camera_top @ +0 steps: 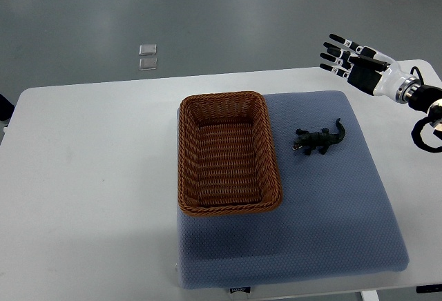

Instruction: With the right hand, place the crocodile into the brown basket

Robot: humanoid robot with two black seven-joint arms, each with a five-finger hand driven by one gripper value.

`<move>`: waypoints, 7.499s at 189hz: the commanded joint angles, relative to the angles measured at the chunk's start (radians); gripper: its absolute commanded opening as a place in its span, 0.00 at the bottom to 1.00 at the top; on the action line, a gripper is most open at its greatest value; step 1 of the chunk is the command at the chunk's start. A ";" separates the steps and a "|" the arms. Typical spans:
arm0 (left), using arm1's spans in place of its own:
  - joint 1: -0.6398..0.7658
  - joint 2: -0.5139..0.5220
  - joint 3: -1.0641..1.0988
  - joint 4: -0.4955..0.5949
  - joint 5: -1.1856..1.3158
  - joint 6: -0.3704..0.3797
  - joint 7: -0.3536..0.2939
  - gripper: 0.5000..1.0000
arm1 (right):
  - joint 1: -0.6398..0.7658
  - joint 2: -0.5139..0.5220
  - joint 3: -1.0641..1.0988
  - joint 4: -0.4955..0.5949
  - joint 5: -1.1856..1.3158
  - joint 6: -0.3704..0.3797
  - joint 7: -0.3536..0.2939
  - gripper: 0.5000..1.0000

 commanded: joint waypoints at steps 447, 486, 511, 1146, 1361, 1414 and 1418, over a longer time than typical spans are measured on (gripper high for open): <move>-0.029 0.000 0.003 -0.003 0.000 0.000 -0.001 1.00 | 0.104 -0.082 -0.132 0.127 -1.853 -0.325 0.475 0.86; -0.029 0.000 0.003 -0.003 0.000 0.000 -0.001 1.00 | 0.109 -0.091 -0.224 0.170 -1.862 -0.416 0.475 0.86; -0.029 0.000 0.003 -0.003 0.000 -0.002 -0.001 1.00 | 0.106 -0.084 -0.222 0.169 -1.865 -0.422 0.475 0.86; -0.029 0.000 0.003 -0.003 0.000 0.000 -0.001 1.00 | 0.080 -0.016 -0.262 0.121 -1.907 -0.631 0.431 0.00; -0.029 0.000 0.003 -0.003 0.000 -0.002 -0.001 1.00 | 0.118 -0.030 -0.255 0.117 -1.844 -0.574 0.431 0.00; -0.029 0.000 0.003 -0.003 0.000 0.000 -0.001 1.00 | 0.144 -0.031 -0.212 0.117 -1.804 -0.503 0.433 0.00; -0.029 0.000 0.003 -0.003 0.000 -0.002 -0.001 1.00 | 0.146 -0.033 -0.206 0.117 -1.802 -0.494 0.433 0.00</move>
